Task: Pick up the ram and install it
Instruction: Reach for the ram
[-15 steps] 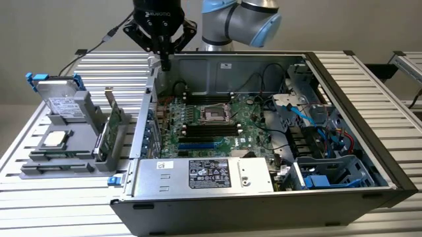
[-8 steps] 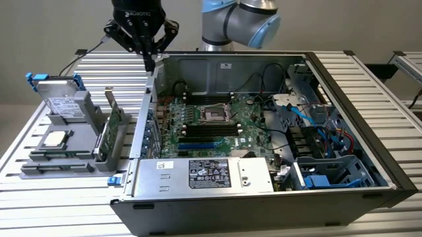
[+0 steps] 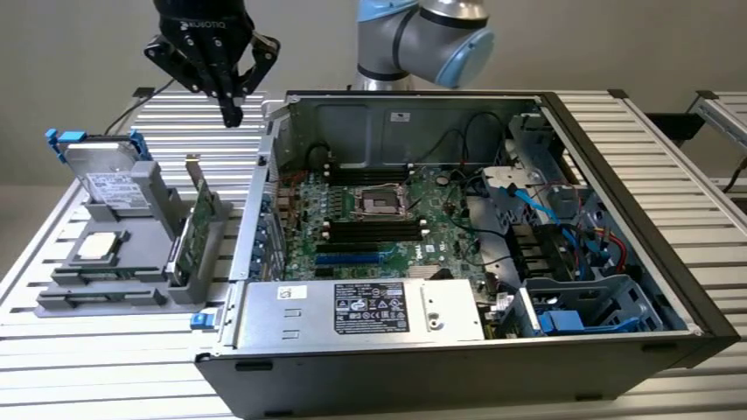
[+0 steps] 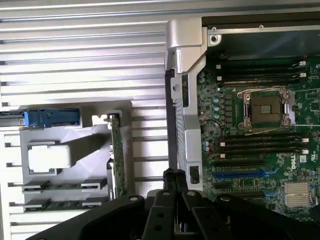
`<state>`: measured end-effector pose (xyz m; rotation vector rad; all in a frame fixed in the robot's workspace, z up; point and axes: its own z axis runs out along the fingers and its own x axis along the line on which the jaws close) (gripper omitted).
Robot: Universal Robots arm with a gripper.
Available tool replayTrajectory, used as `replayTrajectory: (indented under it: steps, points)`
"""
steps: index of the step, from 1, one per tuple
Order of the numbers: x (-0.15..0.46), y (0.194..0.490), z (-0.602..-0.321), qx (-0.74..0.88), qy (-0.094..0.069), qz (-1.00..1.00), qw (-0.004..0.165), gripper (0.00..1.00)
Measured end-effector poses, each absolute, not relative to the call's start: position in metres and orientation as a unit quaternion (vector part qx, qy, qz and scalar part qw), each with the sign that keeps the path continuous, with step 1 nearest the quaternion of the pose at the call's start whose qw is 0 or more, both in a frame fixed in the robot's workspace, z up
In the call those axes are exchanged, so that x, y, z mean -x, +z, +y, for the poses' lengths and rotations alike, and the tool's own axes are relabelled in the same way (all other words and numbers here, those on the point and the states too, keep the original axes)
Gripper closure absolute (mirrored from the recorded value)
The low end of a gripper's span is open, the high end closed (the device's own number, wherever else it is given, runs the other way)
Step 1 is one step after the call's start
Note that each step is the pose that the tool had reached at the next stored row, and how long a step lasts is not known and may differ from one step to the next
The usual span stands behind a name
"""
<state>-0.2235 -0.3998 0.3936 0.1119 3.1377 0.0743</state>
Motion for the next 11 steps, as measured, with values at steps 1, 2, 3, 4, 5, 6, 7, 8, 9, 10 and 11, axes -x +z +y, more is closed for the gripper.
replayTrajectory:
  steps: [1,2,3,4,5,6,7,8,9,10,11]
  points:
    - [0.228,0.394,-0.4,-0.036,0.024,0.999,0.0,0.9]
    - [0.233,0.394,-0.4,-0.036,0.024,0.999,0.0,0.9]
    - [0.237,0.394,-0.4,-0.036,0.024,0.999,0.0,0.9]
    - [0.242,0.394,-0.4,-0.036,0.024,0.999,0.0,0.9]
    - [0.246,0.394,-0.4,-0.036,0.024,0.999,0.0,0.9]
    - [0.251,0.394,-0.4,-0.036,0.024,0.999,0.0,0.9]
    - [0.255,0.393,-0.401,-0.036,0.024,0.999,0.0,0.9]
    - [0.26,0.393,-0.401,-0.036,0.024,0.999,0.0,0.9]
    - [0.265,0.393,-0.401,-0.036,0.024,0.999,0.0,0.9]
    - [0.269,0.393,-0.402,-0.036,0.025,0.999,0.0,0.9]
    - [0.274,0.393,-0.403,-0.036,0.025,0.999,0.0,0.9]
